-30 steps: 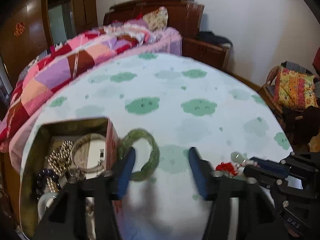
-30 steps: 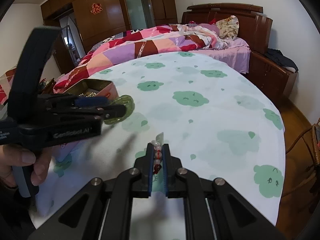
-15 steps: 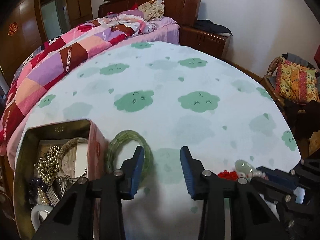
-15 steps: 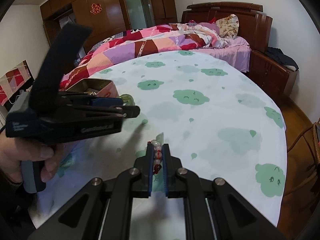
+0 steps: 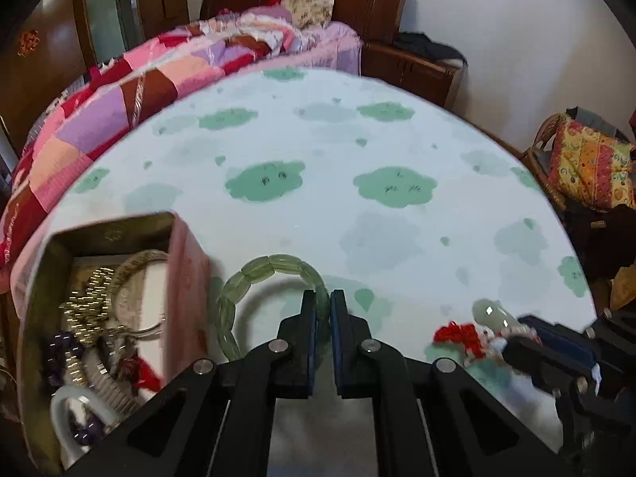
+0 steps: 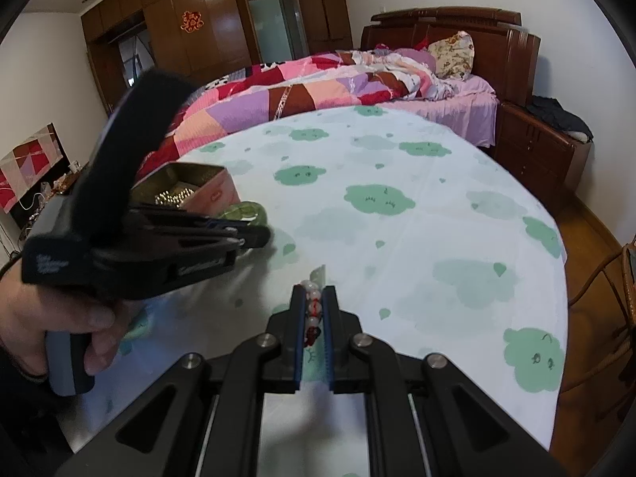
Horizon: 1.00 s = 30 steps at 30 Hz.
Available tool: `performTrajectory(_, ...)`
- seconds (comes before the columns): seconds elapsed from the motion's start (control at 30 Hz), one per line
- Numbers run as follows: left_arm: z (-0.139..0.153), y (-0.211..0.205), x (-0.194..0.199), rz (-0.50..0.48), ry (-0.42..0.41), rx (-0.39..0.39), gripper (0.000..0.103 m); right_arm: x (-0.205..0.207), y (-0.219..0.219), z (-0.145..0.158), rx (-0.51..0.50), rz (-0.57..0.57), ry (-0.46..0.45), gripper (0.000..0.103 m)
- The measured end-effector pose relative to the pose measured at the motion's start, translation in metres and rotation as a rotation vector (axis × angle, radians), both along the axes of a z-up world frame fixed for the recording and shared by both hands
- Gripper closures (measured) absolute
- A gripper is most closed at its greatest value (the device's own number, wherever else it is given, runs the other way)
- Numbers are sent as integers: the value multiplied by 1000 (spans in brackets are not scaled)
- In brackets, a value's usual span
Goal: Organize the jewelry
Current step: 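Carry the green jade bangle and red pendant over the tin with both grippers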
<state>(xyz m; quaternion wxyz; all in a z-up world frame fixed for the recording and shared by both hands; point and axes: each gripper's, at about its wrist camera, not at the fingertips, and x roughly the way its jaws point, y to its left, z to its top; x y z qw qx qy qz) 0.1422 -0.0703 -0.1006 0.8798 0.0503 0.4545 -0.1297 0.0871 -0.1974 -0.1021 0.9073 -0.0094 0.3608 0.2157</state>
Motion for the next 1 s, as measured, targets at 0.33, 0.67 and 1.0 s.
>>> performTrajectory(0.33, 73, 25, -61, 0, -210, -15, 97, -11, 2, 47, 45, 9, -105, 93)
performTrajectory(0.67, 80, 73, -72, 102, -240, 1, 97, -4, 44, 71, 56, 102, -153, 93)
performTrajectory(1.0, 66, 121, -71, 204, -213, -20, 97, 7, 101, 81, 42, 206, -180, 93)
